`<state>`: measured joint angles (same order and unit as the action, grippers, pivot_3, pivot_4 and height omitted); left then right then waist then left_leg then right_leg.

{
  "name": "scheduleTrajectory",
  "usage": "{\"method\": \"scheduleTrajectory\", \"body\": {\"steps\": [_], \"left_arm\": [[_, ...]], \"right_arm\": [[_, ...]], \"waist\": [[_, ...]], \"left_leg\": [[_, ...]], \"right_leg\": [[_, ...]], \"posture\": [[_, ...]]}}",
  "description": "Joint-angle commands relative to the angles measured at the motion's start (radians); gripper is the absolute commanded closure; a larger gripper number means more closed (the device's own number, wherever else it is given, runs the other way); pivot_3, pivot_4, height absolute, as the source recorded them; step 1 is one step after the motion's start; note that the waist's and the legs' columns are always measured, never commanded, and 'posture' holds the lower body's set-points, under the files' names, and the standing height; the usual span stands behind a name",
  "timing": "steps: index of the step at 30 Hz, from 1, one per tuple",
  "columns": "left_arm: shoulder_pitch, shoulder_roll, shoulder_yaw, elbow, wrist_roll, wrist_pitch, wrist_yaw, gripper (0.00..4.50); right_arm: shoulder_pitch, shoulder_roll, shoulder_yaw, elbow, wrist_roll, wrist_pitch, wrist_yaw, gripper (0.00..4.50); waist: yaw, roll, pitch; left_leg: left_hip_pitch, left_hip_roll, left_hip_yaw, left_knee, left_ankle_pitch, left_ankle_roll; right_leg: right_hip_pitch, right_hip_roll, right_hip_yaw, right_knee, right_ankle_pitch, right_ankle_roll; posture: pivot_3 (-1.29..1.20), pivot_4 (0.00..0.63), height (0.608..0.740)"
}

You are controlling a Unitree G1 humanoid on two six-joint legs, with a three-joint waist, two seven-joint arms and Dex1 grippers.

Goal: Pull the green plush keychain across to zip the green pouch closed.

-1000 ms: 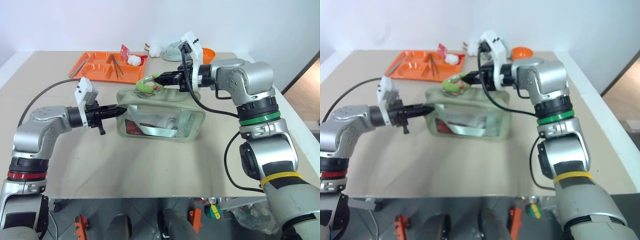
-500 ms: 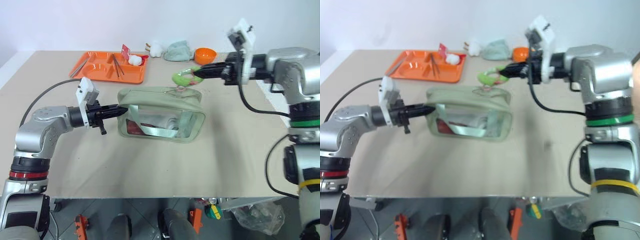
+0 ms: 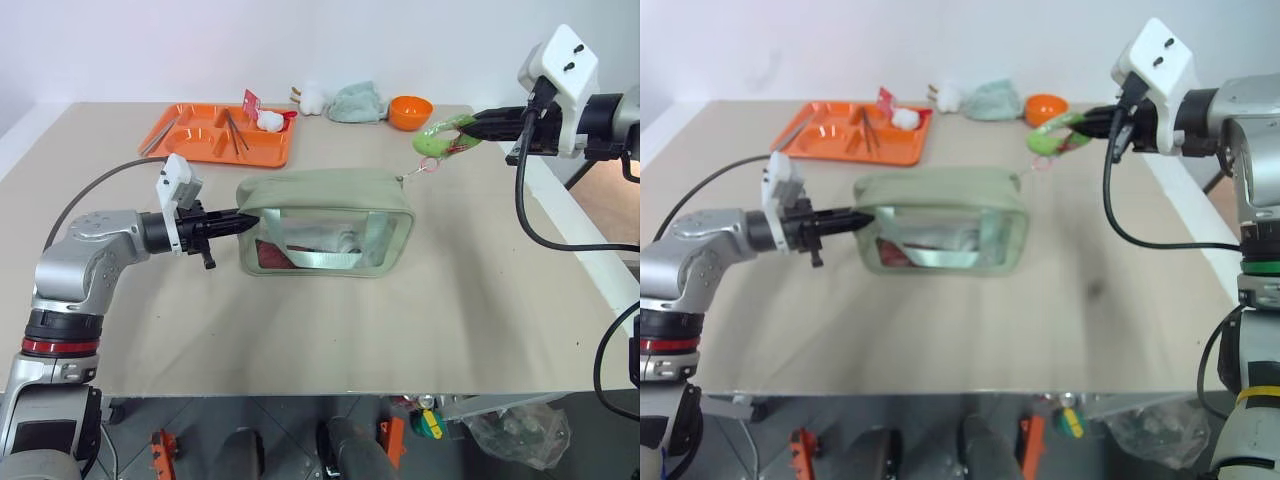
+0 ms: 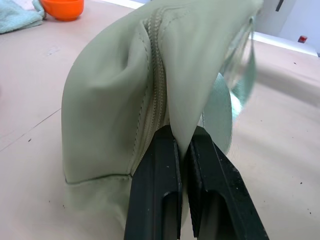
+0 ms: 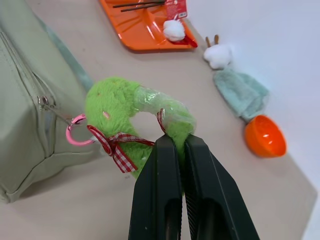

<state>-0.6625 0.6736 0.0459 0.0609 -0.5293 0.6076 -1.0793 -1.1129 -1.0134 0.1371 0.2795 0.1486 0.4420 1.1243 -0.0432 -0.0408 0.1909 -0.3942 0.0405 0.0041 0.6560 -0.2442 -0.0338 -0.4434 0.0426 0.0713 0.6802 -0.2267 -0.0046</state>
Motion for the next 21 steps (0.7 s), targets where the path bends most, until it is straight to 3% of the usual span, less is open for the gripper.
{"method": "scheduleTrajectory", "body": {"steps": [1, 7, 21], "left_arm": [[0.009, 0.01, 0.009, 0.006, 0.003, 0.002, -0.005, 4.5], [0.018, 0.018, 0.017, -0.006, -0.004, 0.009, -0.001, 4.5], [0.021, 0.031, 0.019, -0.023, -0.02, 0.024, 0.005, 4.5]], "right_arm": [[0.124, -0.063, -0.022, -0.088, -0.069, -0.093, -0.013, 4.48], [0.318, -0.014, 0.001, -0.145, -0.105, -0.132, -0.045, 4.48], [0.363, 0.21, 0.048, -0.047, -0.185, -0.176, -0.172, 4.48]], "waist": [[0.005, -0.001, -0.001], [-0.004, 0.0, 0.0], [-0.007, 0.0, 0.0]], "left_leg": [[0.0, -0.001, -0.002, 0.0, 0.0, 0.0], [0.0, -0.005, 0.0, 0.0, -0.001, 0.001], [0.003, -0.006, 0.0, 0.0, 0.001, 0.001]], "right_leg": [[0.001, -0.001, 0.0, 0.0, -0.001, 0.001], [0.001, -0.006, 0.001, 0.002, -0.004, 0.003], [0.002, -0.005, 0.001, 0.002, 0.0, 0.004]], "posture": [[0.0, 0.15, 0.74], [0.0, 0.15, 0.74], [0.0, 0.15, 0.74]]}}
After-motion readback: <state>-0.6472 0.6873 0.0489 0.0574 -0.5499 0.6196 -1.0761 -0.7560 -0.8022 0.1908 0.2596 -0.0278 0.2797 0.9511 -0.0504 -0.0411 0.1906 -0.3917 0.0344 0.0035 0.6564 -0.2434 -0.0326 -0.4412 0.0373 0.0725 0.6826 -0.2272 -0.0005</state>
